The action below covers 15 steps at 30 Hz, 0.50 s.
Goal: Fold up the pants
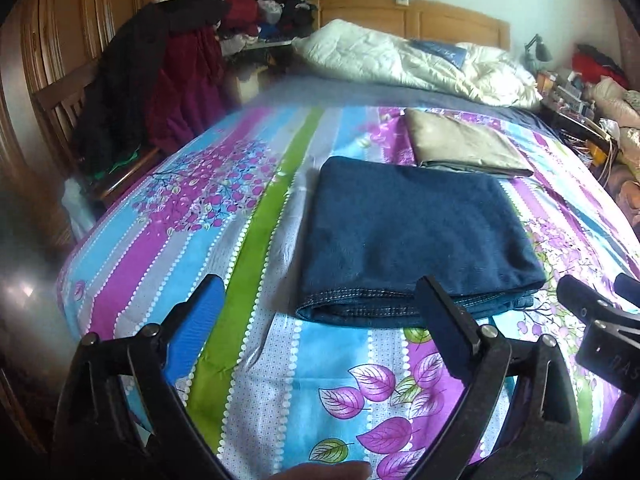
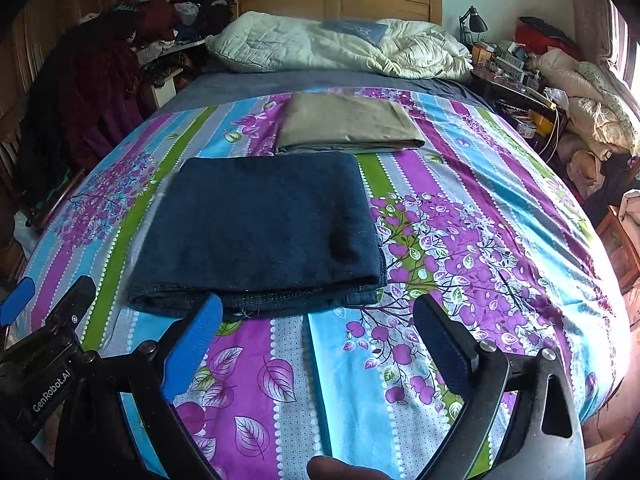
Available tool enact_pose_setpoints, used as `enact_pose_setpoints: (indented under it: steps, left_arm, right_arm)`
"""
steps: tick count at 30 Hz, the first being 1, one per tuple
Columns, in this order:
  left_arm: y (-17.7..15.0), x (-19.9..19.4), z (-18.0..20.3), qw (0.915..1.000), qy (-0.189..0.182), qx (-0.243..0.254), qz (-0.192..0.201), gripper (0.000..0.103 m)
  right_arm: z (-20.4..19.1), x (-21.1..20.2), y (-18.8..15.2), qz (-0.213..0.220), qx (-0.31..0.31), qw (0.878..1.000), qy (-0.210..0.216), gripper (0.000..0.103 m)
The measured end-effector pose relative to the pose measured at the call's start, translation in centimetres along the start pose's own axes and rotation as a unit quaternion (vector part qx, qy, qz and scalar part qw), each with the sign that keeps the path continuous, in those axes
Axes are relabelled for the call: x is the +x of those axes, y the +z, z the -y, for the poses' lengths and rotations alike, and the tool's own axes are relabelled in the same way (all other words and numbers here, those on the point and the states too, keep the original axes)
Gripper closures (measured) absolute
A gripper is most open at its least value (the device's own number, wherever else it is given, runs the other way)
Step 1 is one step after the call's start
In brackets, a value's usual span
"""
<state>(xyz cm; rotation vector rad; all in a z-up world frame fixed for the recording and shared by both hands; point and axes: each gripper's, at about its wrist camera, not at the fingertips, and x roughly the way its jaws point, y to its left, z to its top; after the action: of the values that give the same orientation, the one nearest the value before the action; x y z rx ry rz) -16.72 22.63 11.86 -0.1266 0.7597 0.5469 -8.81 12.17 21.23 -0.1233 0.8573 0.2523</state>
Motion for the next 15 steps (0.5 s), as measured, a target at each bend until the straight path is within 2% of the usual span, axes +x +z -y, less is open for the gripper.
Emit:
enact_pose_setpoints:
  steps: [3, 15]
  left_arm:
    - [0.0, -0.2, 0.2, 0.9999, -0.012, 0.003, 0.004, 0.006]
    - [0.1, -1.7, 1.2, 0.9991, -0.016, 0.024, 0.033, 0.006]
  right_arm:
    - [-0.2, -0.4, -0.3, 0.002, -0.004, 1.000, 0.000, 0.005]
    - [-0.1, -1.2, -0.8, 0.004, -0.004, 1.000, 0.006, 0.005]
